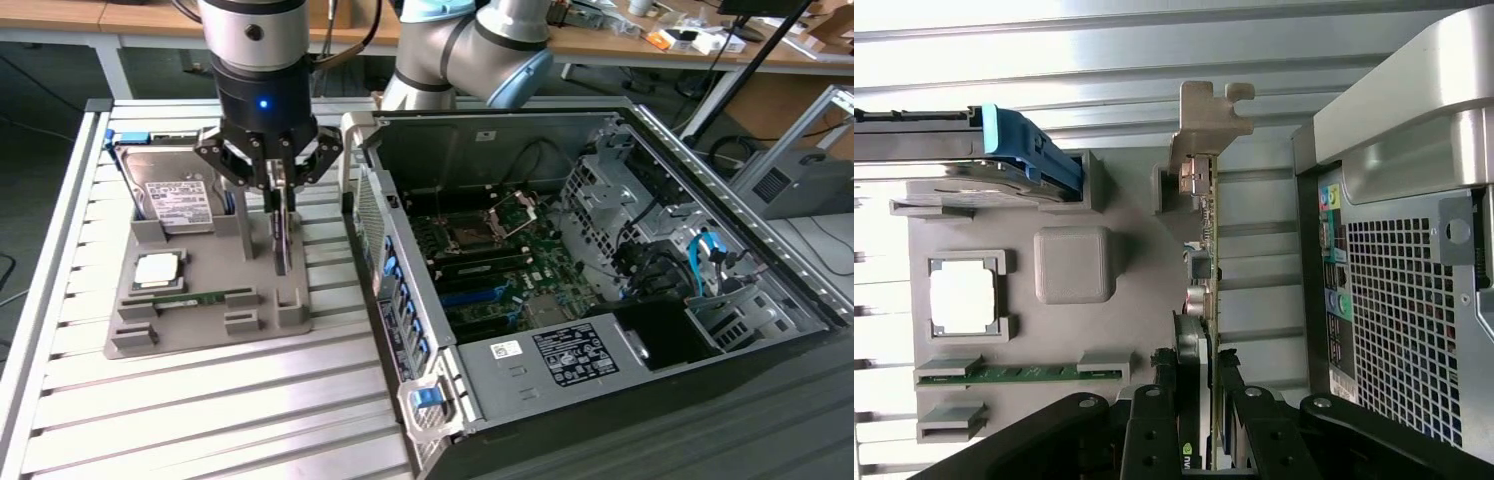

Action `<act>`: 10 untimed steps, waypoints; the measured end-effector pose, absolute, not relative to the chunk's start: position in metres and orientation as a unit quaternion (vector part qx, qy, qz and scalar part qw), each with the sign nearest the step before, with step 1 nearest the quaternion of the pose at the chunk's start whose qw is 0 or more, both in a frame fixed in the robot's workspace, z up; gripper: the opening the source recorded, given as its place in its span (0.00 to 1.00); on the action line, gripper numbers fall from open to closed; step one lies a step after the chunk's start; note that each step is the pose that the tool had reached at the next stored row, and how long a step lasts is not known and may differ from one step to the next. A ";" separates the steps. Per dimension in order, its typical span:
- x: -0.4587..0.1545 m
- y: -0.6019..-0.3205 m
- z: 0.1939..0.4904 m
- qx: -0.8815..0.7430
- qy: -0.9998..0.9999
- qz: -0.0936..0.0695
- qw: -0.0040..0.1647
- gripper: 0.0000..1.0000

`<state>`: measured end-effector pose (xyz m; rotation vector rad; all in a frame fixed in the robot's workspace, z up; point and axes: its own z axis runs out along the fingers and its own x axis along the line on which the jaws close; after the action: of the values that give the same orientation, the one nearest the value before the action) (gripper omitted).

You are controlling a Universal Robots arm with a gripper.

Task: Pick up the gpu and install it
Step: 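Pick up the gpu and move the gpu toward the slot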

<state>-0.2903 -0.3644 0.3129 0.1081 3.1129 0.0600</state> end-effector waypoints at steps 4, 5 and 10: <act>-0.290 -0.364 0.314 0.035 0.999 0.019 0.013 0.27; -0.290 -0.364 0.315 0.035 0.999 0.020 0.013 0.27; -0.290 -0.364 0.316 0.035 0.999 0.020 0.013 0.27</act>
<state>-0.2902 -0.3644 0.3161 0.1082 3.1130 0.0615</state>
